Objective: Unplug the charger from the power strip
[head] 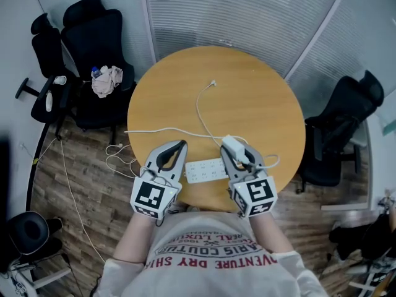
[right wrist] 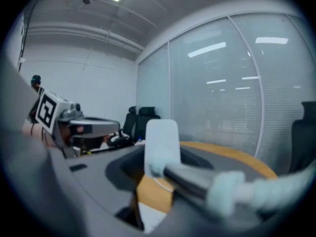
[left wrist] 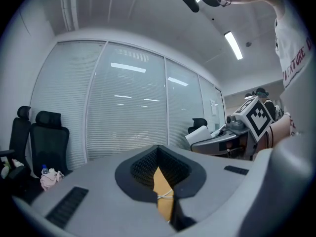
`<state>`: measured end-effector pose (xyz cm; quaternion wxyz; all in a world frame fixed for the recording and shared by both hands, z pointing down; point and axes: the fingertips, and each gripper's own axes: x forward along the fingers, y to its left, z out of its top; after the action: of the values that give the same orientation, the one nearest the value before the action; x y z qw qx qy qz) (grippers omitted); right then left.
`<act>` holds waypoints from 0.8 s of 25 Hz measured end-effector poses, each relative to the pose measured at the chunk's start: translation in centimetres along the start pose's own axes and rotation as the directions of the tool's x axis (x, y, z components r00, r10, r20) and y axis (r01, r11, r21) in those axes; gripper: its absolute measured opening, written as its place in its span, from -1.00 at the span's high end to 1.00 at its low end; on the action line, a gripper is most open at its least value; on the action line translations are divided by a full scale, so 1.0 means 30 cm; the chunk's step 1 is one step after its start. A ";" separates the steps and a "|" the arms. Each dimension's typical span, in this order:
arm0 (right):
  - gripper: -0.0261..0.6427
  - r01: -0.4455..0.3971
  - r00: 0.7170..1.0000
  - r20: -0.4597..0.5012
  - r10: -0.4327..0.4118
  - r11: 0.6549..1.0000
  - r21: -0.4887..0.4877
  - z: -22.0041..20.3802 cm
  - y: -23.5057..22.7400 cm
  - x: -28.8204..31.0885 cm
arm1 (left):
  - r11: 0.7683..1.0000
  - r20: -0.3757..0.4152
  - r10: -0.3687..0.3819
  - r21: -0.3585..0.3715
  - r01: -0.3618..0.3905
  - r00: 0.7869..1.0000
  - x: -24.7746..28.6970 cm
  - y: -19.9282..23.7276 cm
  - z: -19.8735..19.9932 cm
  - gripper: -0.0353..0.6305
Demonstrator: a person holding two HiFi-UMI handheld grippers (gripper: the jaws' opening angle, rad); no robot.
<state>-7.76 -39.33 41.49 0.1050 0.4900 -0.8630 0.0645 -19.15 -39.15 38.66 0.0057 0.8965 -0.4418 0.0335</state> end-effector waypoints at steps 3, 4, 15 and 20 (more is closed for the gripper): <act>0.46 0.001 1.000 0.001 -0.001 1.000 0.007 -0.003 0.000 0.005 | 1.000 -0.006 0.000 0.006 0.000 1.000 0.005 0.001 -0.006 0.79; 0.46 0.002 1.000 0.000 -0.002 1.000 0.009 -0.005 0.000 0.008 | 1.000 -0.008 0.000 0.005 0.000 1.000 0.006 0.003 -0.008 0.79; 0.46 0.016 1.000 -0.022 -0.015 0.999 0.032 -0.035 -0.009 0.005 | 1.000 -0.032 -0.003 -0.004 0.003 0.999 0.026 -0.003 -0.027 0.79; 0.46 0.013 0.999 -0.032 -0.012 0.999 0.035 -0.048 -0.009 0.006 | 1.000 -0.040 -0.006 -0.007 0.006 0.999 0.030 -0.009 -0.036 0.79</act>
<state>-7.44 -39.32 42.92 0.1106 0.4961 -0.8568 0.0866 -18.46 -39.65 39.80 0.0177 0.8969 -0.4391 0.0500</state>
